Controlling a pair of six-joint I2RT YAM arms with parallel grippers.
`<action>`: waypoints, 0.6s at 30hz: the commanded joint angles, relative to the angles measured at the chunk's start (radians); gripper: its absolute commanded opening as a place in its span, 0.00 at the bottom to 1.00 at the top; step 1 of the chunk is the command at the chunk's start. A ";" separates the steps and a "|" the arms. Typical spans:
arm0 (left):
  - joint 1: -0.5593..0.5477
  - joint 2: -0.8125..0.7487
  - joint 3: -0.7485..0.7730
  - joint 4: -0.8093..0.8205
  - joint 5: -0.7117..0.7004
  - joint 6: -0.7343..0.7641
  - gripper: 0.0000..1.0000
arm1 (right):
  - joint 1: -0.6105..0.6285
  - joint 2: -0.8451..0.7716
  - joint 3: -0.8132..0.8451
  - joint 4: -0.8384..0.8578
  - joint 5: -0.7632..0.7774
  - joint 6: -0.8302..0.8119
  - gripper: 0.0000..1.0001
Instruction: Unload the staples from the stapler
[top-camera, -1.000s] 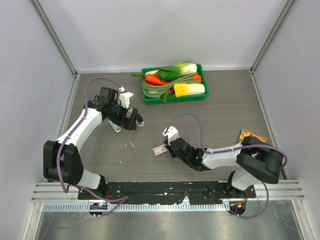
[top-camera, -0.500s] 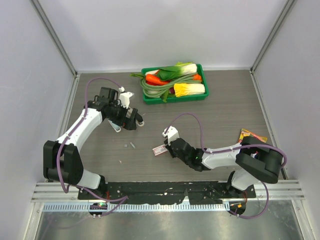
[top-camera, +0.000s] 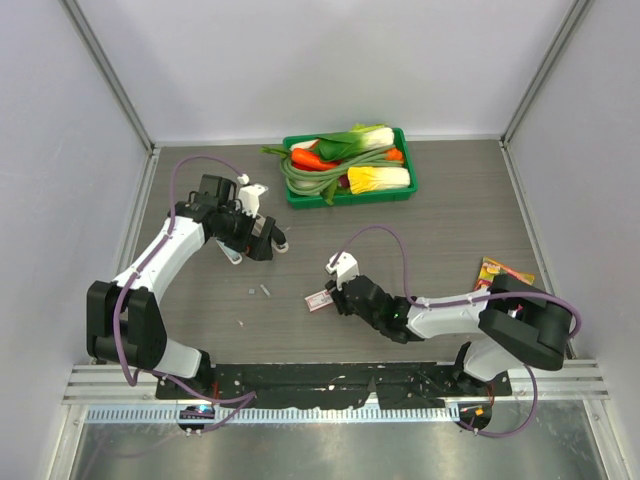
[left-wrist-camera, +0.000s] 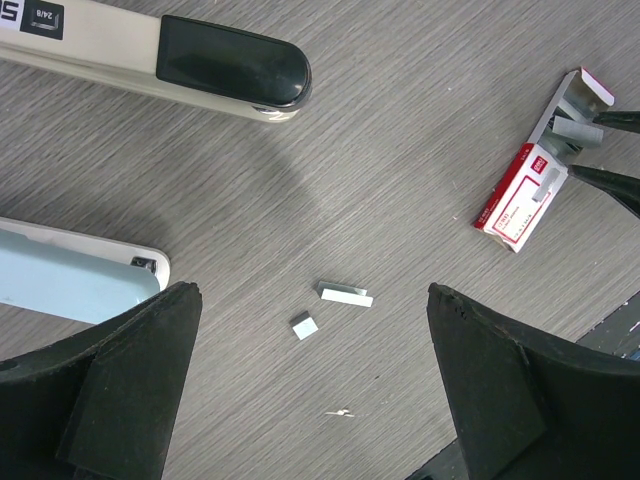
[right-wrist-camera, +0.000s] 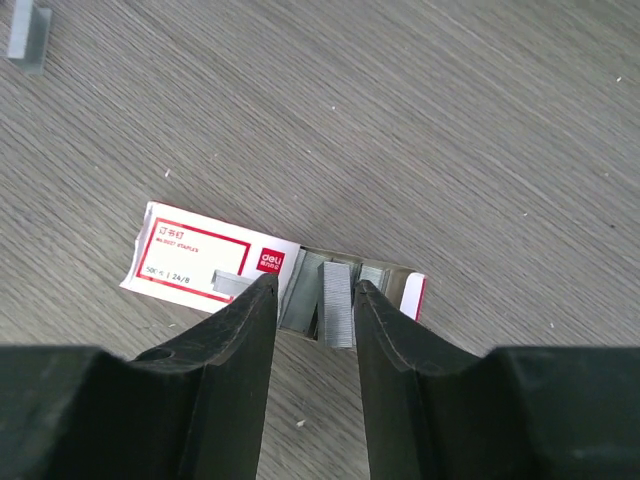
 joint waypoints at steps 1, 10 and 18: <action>0.008 -0.017 -0.001 0.015 0.027 0.010 1.00 | 0.001 -0.070 -0.003 0.035 0.003 -0.007 0.42; 0.008 -0.017 -0.001 0.015 0.030 0.005 1.00 | -0.022 -0.175 -0.004 -0.031 0.066 0.019 0.29; 0.008 -0.012 -0.001 0.013 0.031 0.005 1.00 | -0.029 -0.235 -0.055 -0.123 0.055 0.112 0.16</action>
